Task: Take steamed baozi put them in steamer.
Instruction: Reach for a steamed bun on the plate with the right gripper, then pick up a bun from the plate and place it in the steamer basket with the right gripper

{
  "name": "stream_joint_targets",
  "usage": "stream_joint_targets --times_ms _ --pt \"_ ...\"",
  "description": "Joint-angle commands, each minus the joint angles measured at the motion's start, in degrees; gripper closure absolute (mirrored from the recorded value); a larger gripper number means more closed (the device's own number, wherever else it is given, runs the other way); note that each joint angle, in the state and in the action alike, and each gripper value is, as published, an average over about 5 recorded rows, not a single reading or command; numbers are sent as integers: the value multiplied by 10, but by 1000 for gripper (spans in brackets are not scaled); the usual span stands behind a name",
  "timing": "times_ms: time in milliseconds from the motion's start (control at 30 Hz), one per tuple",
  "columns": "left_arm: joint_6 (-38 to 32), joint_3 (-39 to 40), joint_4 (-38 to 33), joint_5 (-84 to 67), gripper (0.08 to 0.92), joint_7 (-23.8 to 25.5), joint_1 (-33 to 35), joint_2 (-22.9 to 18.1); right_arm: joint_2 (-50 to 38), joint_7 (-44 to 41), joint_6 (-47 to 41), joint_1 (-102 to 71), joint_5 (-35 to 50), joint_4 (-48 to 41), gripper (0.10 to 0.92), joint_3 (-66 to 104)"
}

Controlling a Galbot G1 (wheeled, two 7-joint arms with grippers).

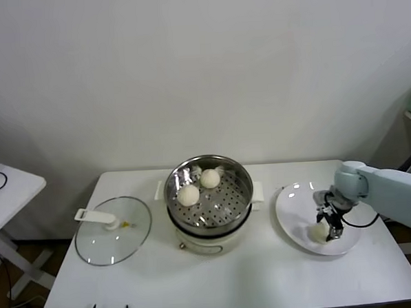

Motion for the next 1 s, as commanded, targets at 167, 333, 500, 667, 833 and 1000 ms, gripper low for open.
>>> stream_joint_targets --times_ms 167,333,500,667,833,1000 --pt "-2 0 -4 1 177 -1 4 -9 -11 -2 9 48 -3 44 421 -14" --pt "-2 0 -5 2 177 -2 5 -9 -10 -11 35 192 29 112 427 -106" --pt "-2 1 -6 4 177 -2 6 -9 15 -24 62 336 73 174 431 -175" --pt "-2 0 -10 4 177 -2 8 -9 60 -36 99 432 126 206 431 -199" --pt "-5 -1 -11 4 177 -4 11 -8 108 -41 173 488 142 227 431 -190" --pt "-7 1 -11 6 177 -5 13 -10 140 -30 210 497 122 277 412 -161"
